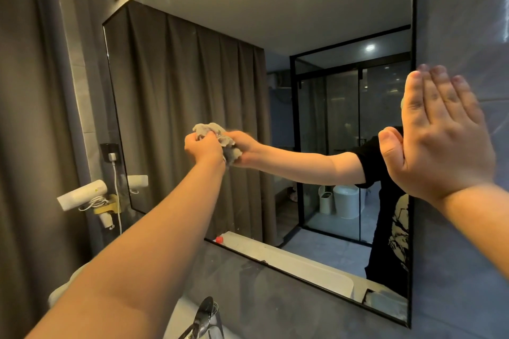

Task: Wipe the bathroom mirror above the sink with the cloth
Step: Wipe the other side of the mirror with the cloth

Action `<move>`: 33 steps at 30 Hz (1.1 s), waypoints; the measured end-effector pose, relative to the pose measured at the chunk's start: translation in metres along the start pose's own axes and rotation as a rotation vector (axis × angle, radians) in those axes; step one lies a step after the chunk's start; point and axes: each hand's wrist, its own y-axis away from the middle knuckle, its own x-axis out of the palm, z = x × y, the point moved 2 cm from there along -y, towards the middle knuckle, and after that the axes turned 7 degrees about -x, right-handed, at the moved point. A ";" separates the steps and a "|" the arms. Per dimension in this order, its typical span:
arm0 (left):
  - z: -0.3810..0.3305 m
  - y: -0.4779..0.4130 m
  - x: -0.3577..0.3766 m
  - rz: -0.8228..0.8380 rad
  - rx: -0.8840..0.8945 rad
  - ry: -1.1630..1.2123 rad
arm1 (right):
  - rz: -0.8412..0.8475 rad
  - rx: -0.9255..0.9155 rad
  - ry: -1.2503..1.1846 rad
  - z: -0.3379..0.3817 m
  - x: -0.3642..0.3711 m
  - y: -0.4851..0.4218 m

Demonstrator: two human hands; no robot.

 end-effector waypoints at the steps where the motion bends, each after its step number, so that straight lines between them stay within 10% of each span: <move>1: -0.004 0.002 0.003 -0.004 0.014 -0.012 | -0.001 -0.003 0.000 0.000 0.000 0.000; 16: 0.018 0.157 0.020 0.371 0.771 -0.329 | -0.017 -0.006 -0.010 0.001 0.001 0.001; 33: 0.105 0.218 -0.035 0.470 0.633 -0.499 | 0.149 -0.097 -0.026 0.008 0.003 0.064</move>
